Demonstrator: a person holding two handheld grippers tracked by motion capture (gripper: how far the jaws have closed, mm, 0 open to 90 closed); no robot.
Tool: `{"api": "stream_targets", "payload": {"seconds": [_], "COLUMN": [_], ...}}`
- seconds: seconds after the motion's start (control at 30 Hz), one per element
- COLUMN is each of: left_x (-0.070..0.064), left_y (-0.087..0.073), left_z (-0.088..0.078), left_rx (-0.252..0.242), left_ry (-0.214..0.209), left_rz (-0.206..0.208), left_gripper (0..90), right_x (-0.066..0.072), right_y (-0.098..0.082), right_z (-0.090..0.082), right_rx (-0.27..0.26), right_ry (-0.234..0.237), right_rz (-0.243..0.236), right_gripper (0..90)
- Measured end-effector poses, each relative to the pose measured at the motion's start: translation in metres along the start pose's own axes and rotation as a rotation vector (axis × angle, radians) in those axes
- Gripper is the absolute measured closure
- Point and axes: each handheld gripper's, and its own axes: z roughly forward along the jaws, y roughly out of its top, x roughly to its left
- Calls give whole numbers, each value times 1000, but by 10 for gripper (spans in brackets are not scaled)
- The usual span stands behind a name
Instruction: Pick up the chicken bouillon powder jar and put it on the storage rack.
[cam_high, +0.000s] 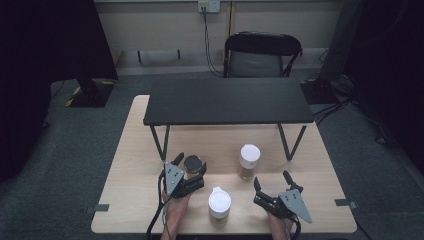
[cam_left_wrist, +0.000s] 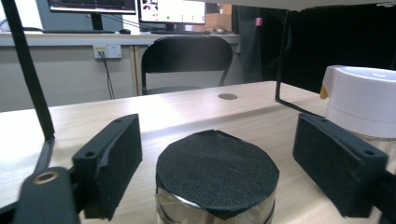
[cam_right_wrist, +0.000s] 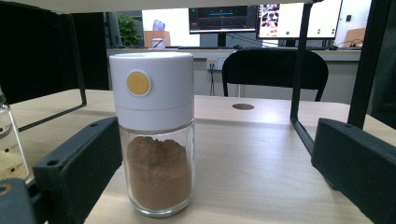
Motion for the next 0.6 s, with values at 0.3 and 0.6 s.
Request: {"api": "stream_targets", "payload": {"seconds": [0.3, 0.6], "left_x": [0, 0], "left_y": [-3, -5], "left_z": [3, 5], "left_rx": [27, 71], "left_ry": [-2, 4], "left_rz": [-5, 1], "left_gripper": [226, 290], "right_x": [0, 0], "right_y": [0, 0], "right_z": [0, 0], "right_rx": [0, 0], "right_ry": [1, 0], "right_rz": [1, 2], "right_gripper": [8, 8]}}
